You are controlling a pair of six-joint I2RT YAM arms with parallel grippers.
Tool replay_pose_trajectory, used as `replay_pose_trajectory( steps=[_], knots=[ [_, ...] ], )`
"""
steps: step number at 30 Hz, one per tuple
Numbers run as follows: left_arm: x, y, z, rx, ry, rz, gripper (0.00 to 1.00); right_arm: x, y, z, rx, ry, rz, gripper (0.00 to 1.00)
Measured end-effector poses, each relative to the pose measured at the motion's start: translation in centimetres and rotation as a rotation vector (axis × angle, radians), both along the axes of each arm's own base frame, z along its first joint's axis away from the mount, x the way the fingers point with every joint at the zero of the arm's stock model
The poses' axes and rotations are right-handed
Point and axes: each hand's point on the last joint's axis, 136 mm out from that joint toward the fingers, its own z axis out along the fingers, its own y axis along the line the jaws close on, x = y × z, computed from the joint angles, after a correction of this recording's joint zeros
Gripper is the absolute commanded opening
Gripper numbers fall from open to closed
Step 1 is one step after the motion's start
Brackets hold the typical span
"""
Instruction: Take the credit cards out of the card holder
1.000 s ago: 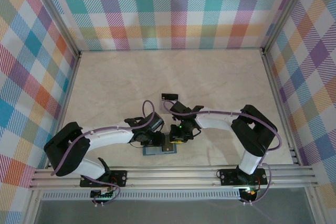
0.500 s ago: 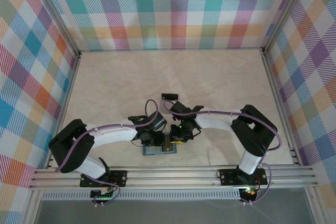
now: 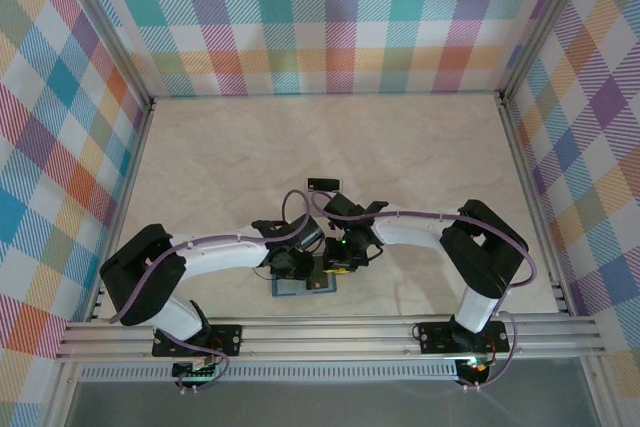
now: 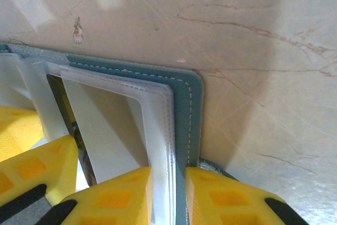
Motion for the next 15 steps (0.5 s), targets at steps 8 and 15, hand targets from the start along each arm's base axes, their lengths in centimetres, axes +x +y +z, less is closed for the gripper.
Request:
replay_pose_trajectory(
  steps=[8,15],
  knots=[
    [-0.2,1.8,0.6,0.060,-0.018,0.011,0.37,0.0,0.0,0.0,0.002,0.001,0.001,0.26],
    [-0.4,2.6,2.0,0.062,-0.038,0.016,0.38,-0.1,-0.1,0.1,-0.001,0.002,0.000,0.26]
  ],
)
